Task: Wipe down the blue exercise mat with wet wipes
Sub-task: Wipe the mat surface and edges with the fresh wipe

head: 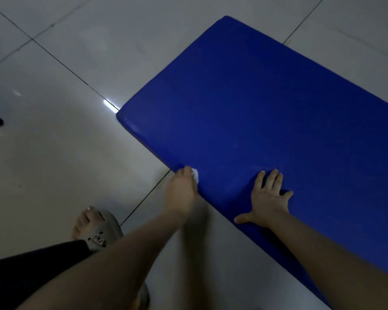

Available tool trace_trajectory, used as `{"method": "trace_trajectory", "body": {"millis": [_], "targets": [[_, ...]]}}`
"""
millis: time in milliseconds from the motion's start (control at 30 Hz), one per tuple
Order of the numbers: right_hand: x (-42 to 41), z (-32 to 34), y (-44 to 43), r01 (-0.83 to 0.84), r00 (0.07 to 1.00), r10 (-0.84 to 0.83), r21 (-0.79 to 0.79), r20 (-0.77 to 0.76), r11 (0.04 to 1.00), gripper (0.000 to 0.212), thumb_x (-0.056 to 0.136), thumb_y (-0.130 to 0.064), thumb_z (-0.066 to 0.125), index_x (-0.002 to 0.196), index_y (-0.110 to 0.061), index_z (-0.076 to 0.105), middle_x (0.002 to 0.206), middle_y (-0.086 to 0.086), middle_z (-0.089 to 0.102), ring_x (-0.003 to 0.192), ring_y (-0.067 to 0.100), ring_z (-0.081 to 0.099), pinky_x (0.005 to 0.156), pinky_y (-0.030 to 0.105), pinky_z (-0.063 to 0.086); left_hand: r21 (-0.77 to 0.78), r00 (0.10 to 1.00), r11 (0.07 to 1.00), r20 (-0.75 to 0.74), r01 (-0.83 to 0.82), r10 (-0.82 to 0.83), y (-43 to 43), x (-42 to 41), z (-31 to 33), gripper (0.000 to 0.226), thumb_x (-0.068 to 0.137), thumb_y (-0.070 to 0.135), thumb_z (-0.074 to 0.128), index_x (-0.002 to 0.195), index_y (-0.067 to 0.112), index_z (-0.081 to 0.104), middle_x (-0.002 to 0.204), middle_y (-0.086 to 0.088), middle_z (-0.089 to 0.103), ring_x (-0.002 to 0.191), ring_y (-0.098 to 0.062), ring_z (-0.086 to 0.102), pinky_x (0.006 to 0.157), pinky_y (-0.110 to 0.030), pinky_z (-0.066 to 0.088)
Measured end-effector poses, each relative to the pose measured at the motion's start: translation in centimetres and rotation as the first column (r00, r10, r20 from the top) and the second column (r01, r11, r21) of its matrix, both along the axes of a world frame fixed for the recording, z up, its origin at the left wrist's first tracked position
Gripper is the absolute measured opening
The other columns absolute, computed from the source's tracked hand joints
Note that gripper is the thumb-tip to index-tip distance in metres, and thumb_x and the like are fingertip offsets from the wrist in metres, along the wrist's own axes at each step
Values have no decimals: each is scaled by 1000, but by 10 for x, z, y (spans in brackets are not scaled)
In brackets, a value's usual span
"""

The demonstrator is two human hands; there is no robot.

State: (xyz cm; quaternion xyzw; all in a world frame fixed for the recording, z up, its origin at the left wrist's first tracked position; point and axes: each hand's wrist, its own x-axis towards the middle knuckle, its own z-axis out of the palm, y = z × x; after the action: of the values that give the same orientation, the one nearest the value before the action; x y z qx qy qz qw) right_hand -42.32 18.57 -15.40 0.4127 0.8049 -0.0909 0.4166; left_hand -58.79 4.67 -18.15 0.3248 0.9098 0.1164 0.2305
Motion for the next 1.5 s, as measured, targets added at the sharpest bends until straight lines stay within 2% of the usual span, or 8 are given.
{"method": "trace_trajectory", "body": {"millis": [300, 633, 867, 967, 1067, 1200, 1333, 1500], "targets": [[0, 1, 1, -1, 1000, 1, 5, -9, 1000, 168, 49, -93, 67, 149, 3, -29, 156, 34, -27, 149, 49, -16, 113, 68, 24, -8, 845, 847, -67, 531, -530, 1, 37, 4, 30, 108, 40, 34, 122, 18, 51, 121, -5, 59, 104, -21, 58, 85, -35, 46], [3, -4, 2, -9, 1000, 9, 11, -25, 1000, 169, 47, -94, 66, 149, 2, -30, 156, 33, -27, 149, 49, -16, 114, 69, 22, -31, 971, 972, -64, -232, 230, 17, -49, 4, 31, 107, 32, 44, 129, 12, 47, 117, -8, 62, 100, -21, 65, 85, -33, 51], [3, -2, 2, 2, 999, -1, 15, -38, 1000, 168, 48, -92, 69, 150, 1, -27, 156, 32, -27, 149, 48, -16, 114, 69, 22, 113, 970, 990, 235, -88, 59, 2, 68, 3, 23, 106, 42, 41, 113, 23, 53, 105, 5, 61, 89, -8, 62, 82, -30, 57], [6, 0, 0, -8, 998, 10, 30, -66, 1000, 166, 48, -93, 68, 151, 0, -25, 158, 31, -25, 150, 47, -14, 114, 67, 24, 163, 856, 886, 380, -434, 350, 4, 76, 7, 30, 101, 53, 49, 107, 24, 50, 96, 9, 61, 82, -5, 62, 74, -30, 59], [10, 5, -4, 38, 990, -35, 17, -133, 999, 158, 55, -90, 68, 154, -5, -21, 160, 28, -23, 151, 43, -13, 116, 64, 25, 46, 470, 573, 629, -818, 620, 15, 82, 17, 43, 91, 49, 70, 114, 21, 46, 102, 7, 59, 80, -5, 60, 58, -20, 50], [22, 17, -25, 90, 987, -93, -32, -129, 995, 152, 60, -84, 71, 155, -10, -22, 162, 24, -20, 152, 40, -8, 114, 63, 28, -196, 183, 480, 751, -855, 634, 27, 72, 23, 50, 79, 33, 85, 112, 10, 56, 110, -11, 67, 92, -25, 68, 69, -36, 58], [47, 25, -48, 75, 997, -71, 123, -42, 990, 139, 76, -64, 73, 152, -7, -28, 160, 32, -13, 151, 45, -1, 112, 62, 32, -139, 85, 428, 882, -893, 463, 40, 66, 41, 50, 65, 27, 90, 103, 6, 65, 92, -3, 72, 82, -20, 74, 72, -33, 60], [30, 52, -35, 26, 964, 46, 264, -263, 964, 109, 88, -46, 63, 156, -10, -15, 159, 30, 9, 148, 44, 18, 111, 51, 40, 75, 210, 400, 929, -913, 305, 56, 41, 88, 13, 85, 4, 75, 94, 12, 70, 85, -3, 76, 62, -3, 72, 51, -12, 50]]}}
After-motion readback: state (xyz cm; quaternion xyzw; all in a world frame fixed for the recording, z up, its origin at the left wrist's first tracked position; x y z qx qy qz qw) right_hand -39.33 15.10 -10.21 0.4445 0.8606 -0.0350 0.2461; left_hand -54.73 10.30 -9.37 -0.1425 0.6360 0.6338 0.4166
